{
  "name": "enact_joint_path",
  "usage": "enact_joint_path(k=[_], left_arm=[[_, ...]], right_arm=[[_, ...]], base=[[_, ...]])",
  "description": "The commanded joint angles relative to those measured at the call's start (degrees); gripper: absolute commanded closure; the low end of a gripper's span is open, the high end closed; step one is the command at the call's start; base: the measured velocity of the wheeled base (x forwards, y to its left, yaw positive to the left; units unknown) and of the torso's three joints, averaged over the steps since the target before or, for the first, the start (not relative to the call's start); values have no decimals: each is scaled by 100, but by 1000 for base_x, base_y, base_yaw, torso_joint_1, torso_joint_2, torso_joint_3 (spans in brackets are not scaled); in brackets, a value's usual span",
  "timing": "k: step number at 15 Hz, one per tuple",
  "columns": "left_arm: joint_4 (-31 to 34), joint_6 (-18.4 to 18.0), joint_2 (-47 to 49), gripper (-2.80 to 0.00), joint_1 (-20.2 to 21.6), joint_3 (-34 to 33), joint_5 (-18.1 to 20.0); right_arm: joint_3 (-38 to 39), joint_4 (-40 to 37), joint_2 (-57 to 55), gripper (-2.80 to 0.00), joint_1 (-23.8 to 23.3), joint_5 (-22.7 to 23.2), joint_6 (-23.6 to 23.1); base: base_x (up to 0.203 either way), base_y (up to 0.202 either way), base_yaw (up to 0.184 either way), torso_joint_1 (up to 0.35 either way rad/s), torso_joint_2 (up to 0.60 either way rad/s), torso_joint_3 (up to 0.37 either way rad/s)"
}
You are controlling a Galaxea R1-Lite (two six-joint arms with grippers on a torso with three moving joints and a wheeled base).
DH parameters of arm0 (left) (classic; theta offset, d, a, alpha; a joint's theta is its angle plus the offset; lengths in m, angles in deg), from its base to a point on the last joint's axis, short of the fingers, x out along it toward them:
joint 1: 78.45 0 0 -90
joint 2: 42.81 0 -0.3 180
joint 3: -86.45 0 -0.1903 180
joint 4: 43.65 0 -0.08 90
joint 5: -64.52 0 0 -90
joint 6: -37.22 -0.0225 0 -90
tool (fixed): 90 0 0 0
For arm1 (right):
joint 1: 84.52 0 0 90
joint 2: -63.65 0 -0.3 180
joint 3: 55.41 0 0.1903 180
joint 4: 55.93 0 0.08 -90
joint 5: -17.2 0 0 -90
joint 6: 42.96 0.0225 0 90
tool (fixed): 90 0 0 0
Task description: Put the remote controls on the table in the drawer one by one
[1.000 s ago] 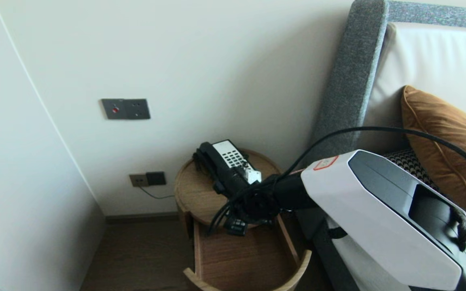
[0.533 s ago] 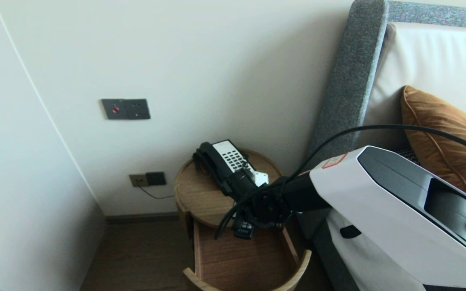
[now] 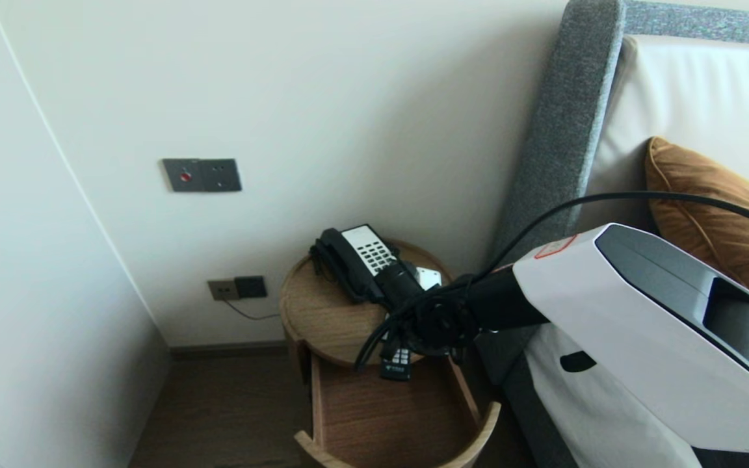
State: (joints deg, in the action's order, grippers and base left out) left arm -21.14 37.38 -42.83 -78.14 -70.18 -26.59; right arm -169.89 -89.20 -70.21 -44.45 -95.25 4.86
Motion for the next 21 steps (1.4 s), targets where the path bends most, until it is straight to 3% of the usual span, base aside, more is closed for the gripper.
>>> enact_joint_path(k=[1, 8, 11, 12, 16, 21], left_arm=[[-3, 2, -6, 0, 5, 0, -4], [-3, 2, -6, 0, 5, 0, -4], [-3, 2, -6, 0, 5, 0, -4], [-3, 2, -6, 0, 5, 0, -4], [-3, 2, -6, 0, 5, 0, -4], [-3, 2, -6, 0, 5, 0, -4]], right_arm=[[98, 5, 164, 0, 9, -14, 26], [103, 15, 273, 0, 18, 10, -36], [5, 23, 395, 0, 22, 307, -44], [-81, 30, 391, -280, 23, 327, -39], [-100, 36, 348, -280, 50, 634, -175], [-153, 193, 136, -280, 27, 645, -195]], base=[[0, 0, 0, 0, 0, 0], [0, 0, 0, 0, 0, 0], [0, 0, 0, 0, 0, 0], [0, 0, 0, 0, 0, 0], [0, 0, 0, 0, 0, 0], [0, 0, 0, 0, 0, 0]])
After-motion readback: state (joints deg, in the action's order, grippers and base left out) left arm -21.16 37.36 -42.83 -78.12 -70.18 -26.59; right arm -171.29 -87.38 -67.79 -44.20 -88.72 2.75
